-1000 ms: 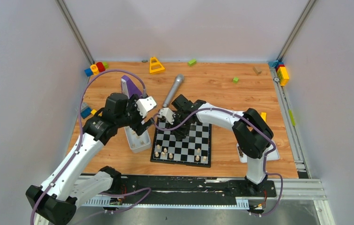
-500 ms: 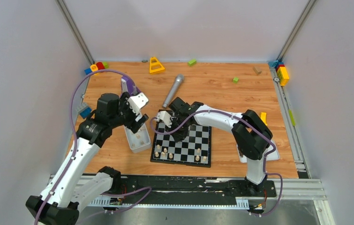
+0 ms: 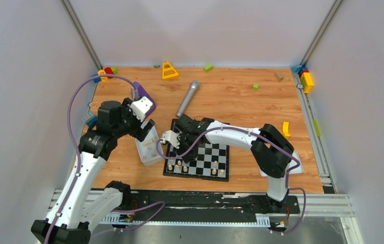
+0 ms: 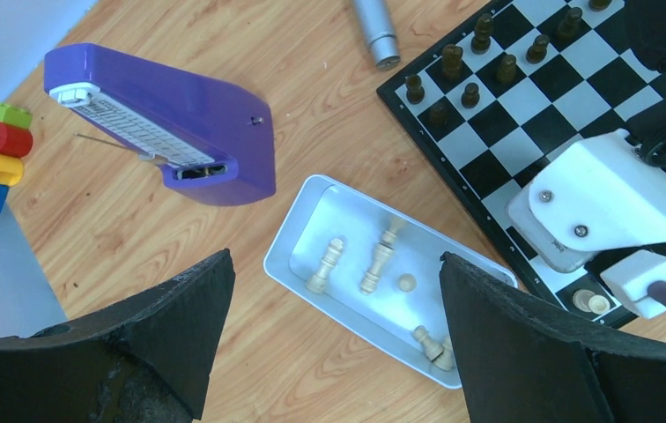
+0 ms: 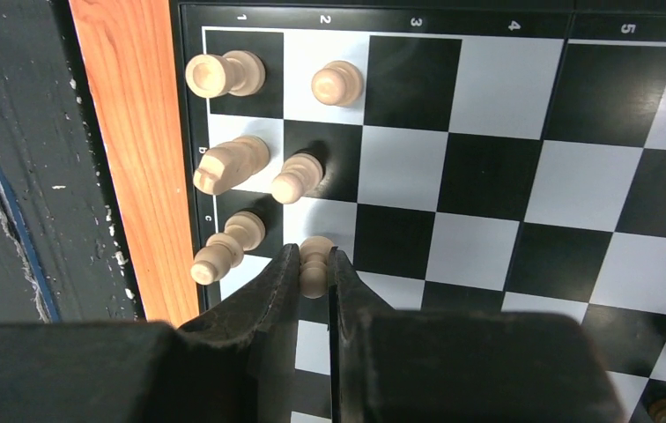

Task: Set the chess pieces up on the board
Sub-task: Move the chess piece to the chessboard.

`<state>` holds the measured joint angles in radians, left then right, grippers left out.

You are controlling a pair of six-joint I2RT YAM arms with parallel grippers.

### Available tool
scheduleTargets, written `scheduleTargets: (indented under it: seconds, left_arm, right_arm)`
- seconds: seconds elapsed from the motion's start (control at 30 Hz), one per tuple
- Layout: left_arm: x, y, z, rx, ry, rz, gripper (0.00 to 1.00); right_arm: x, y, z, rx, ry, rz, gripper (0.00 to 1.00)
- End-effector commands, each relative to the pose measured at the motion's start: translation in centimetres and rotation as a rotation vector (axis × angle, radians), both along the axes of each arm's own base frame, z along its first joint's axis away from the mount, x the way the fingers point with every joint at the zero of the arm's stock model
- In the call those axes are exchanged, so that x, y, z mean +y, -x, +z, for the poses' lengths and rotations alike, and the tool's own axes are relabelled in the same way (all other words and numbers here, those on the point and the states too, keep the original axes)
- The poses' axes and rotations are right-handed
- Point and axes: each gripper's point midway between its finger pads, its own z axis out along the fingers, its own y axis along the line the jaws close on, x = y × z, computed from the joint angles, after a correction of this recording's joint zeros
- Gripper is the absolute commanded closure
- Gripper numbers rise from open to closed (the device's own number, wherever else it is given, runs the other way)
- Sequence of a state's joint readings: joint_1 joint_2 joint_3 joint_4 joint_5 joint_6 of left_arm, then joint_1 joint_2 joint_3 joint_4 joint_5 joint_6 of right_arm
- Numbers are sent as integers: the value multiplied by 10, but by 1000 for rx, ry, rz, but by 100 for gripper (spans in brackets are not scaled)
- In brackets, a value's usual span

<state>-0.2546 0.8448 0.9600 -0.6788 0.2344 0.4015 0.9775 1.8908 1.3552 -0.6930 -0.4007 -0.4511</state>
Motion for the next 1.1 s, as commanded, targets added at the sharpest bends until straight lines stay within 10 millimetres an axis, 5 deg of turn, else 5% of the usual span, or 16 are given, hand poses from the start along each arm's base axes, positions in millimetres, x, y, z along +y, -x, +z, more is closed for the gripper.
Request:
scheduleTargets:
  seconds: [0.0,0.77,1.07]
  left_arm:
    - [-1,-2,11,-30,39,12,6]
    - [-2,1,7,-23,33,-5,6]
    - [-2,2,4,-15,26,-9,6]
  right_arm:
    - [9,0,6,-31,-24,26,100]
    - [13,7,-6,-28,5,36,91]
    - [14,0,-4,-63,13,22,71]
